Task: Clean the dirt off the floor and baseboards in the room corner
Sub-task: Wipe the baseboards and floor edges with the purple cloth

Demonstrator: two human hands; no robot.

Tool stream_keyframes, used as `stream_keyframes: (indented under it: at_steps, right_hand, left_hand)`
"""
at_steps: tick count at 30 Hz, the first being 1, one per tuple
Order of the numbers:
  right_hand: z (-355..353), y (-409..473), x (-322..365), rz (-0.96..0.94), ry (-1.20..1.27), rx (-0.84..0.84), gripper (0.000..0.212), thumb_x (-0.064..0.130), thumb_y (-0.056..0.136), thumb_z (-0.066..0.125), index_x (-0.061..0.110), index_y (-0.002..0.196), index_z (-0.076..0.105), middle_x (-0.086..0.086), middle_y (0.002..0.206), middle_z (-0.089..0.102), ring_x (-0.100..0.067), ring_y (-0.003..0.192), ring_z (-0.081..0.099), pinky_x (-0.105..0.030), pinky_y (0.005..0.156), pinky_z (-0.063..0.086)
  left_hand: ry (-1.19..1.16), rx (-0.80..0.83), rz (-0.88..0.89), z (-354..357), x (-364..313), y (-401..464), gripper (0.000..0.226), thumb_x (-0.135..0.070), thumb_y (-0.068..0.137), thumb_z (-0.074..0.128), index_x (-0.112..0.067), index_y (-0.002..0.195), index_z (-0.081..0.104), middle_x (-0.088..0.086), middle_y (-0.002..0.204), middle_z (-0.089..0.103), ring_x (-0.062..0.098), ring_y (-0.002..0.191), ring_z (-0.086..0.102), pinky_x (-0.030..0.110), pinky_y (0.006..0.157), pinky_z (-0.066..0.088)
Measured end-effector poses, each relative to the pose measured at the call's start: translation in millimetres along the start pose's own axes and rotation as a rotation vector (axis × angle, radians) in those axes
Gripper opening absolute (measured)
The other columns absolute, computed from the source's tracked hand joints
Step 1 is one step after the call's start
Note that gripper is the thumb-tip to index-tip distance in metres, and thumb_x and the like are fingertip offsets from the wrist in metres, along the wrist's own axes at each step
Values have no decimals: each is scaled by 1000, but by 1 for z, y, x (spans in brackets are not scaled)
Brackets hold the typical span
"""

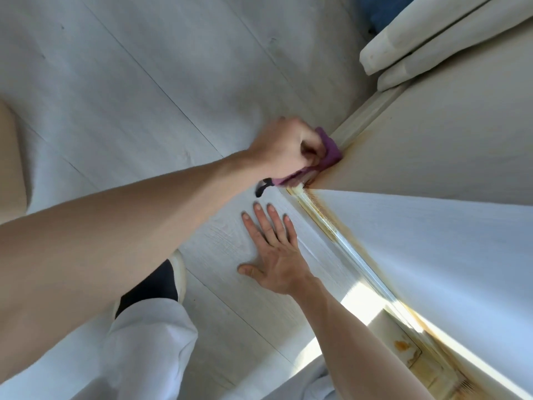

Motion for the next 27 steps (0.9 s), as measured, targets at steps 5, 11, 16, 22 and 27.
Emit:
stream_keyframes:
  at_steps: [5,11,16,22,27]
  right_hand:
    - [1,-1,0,0,7,3,106,77,91,48,26,165,-8,1,171,-22,-25,156,-23,-49,126,-13]
    - [0,0,0,7,-15,18,107,77,91,48,27,163,-13,1,169,-28,-24,155,-27,-49,125,-16]
    - [2,-1,1,4,-5,4,108,76,90,51,27,164,-10,2,169,-26,-24,155,-27,-49,125,-16]
    - [2,-1,1,8,-11,15,109,78,89,48,28,163,-14,3,168,-29,-23,154,-30,-49,125,-16]
    - [4,1,0,15,-18,68,109,78,91,47,29,160,-22,5,163,-39,-21,150,-38,-51,125,-16]
  left_hand:
    - [58,-57,-3,4,5,-6,10,-26,78,76,-33,83,80,-20,74,69,-2,77,65,23,79,53]
    - [27,1,-24,1,-2,3,19,-21,81,81,-30,98,82,-21,83,71,-2,88,67,13,81,49]
    - [20,-3,-18,2,16,-18,16,-23,81,81,-28,96,82,-15,91,78,-3,87,69,9,78,47]
    - [11,-32,-12,7,7,-18,20,-29,79,72,-32,96,81,-16,94,78,3,92,71,29,87,55]
    - [55,-41,4,8,13,-47,15,-26,86,69,-30,95,80,-14,91,77,8,85,69,25,80,52]
Point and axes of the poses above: each hand's wrist, its own y-axis towards the middle knuckle, its own z-axis out of the palm, x = y × z, the point moved 5 cm from there along y, towards the middle knuckle
